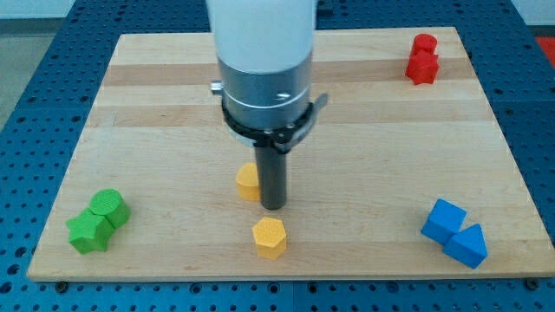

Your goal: Slide the yellow heart towards the center left of the board

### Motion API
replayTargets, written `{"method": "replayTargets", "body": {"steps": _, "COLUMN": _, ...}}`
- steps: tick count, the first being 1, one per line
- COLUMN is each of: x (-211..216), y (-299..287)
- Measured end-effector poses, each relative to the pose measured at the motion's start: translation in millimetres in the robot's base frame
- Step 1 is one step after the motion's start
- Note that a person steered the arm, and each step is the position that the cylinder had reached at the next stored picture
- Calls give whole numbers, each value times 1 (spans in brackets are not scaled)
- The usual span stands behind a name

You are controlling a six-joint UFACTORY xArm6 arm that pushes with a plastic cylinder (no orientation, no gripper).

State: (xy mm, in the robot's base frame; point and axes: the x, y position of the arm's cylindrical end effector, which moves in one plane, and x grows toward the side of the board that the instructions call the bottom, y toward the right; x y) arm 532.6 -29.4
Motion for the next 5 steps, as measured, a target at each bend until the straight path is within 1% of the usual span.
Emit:
{"method": "replayTargets", "body": {"steps": 1, "x": -9, "y": -25}}
{"method": "replayTargets", "body": {"steps": 2, "x": -31, "y": -49}}
{"method": "replayTargets", "body": {"steps": 4, "x": -108, "y": -92}}
{"method": "replayTargets", "body": {"steps": 5, "x": -138, "y": -115}}
